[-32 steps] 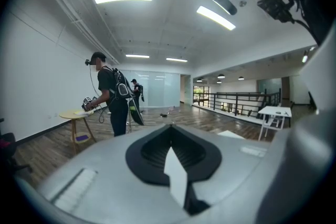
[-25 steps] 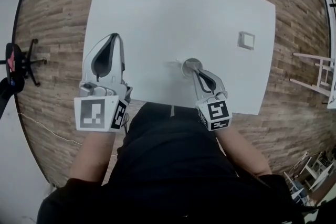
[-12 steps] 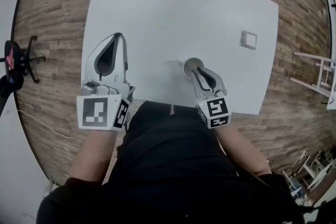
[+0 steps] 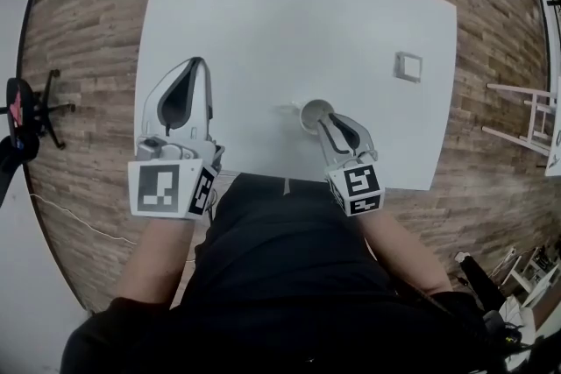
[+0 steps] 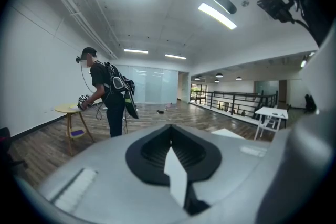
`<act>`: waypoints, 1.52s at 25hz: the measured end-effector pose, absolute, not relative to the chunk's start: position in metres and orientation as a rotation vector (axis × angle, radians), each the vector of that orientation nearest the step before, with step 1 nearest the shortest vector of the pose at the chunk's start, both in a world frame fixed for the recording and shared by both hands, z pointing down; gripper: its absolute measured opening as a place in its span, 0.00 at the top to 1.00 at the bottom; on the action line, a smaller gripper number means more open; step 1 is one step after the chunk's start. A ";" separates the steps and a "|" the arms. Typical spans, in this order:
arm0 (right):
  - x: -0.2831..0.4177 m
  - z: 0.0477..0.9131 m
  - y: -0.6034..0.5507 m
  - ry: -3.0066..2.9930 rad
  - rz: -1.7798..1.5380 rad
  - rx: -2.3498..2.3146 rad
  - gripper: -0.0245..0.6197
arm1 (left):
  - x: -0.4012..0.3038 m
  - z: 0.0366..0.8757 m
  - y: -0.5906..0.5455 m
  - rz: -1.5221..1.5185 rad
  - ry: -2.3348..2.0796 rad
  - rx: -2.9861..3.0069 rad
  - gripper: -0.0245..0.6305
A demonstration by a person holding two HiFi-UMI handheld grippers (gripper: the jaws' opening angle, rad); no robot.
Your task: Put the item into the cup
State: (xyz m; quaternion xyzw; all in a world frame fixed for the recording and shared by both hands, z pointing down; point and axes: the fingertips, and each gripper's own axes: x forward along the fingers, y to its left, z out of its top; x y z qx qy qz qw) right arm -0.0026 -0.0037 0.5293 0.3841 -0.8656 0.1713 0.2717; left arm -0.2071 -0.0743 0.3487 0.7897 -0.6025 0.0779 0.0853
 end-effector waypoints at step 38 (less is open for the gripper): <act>0.147 0.459 -0.048 -2.189 0.331 1.686 0.81 | -0.086 0.281 -0.103 0.165 -1.532 2.773 0.95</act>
